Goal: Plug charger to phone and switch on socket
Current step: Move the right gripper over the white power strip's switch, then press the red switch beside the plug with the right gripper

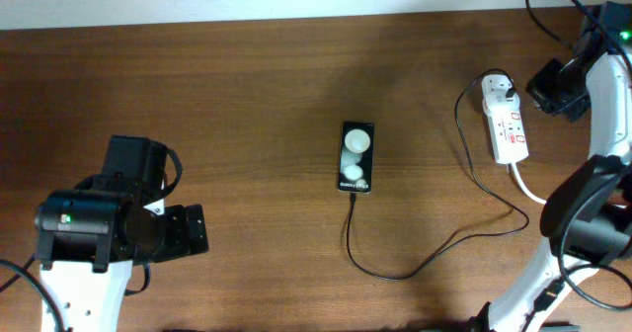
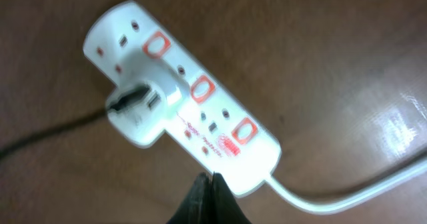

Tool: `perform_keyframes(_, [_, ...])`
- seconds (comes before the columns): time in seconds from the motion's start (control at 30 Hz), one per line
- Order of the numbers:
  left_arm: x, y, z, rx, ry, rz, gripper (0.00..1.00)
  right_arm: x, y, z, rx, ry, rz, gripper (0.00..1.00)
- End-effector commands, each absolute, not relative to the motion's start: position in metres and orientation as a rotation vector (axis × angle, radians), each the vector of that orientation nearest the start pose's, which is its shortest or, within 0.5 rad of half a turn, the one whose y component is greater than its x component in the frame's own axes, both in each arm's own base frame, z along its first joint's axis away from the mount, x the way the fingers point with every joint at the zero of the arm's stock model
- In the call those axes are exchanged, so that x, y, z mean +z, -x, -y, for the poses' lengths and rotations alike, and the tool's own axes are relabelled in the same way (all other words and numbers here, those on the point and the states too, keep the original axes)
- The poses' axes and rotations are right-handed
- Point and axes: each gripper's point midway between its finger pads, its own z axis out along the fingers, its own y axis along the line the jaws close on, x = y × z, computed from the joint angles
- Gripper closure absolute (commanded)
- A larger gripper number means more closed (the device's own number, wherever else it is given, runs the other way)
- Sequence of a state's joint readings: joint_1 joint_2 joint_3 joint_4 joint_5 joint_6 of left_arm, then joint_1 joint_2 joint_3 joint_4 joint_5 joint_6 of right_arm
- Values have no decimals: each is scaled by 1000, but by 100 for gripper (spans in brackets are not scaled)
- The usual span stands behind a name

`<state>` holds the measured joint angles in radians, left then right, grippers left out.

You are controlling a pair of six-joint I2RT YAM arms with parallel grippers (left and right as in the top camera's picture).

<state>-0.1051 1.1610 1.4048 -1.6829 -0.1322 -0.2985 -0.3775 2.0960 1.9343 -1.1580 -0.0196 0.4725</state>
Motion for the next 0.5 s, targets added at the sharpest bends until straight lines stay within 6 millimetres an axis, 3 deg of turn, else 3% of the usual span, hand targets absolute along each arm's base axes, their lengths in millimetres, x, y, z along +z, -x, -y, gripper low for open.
perform_keyframes(0.0, [232,-171,-7,168,310,-2955,1,101,-445,171,68,-1211,-2646,96])
perform_keyframes(0.07, [232,-171,-7,168,310,-2955,1,79,-455,172,93,-1213,-2655,95])
perform_keyframes(0.2, [232,-171,-7,168,310,-2955,1,60,-470,163,209,-1196,-2652,95])
perform_keyframes(0.47, [232,-171,-7,168,310,-2955,1,42,-470,166,195,-1210,-2669,89])
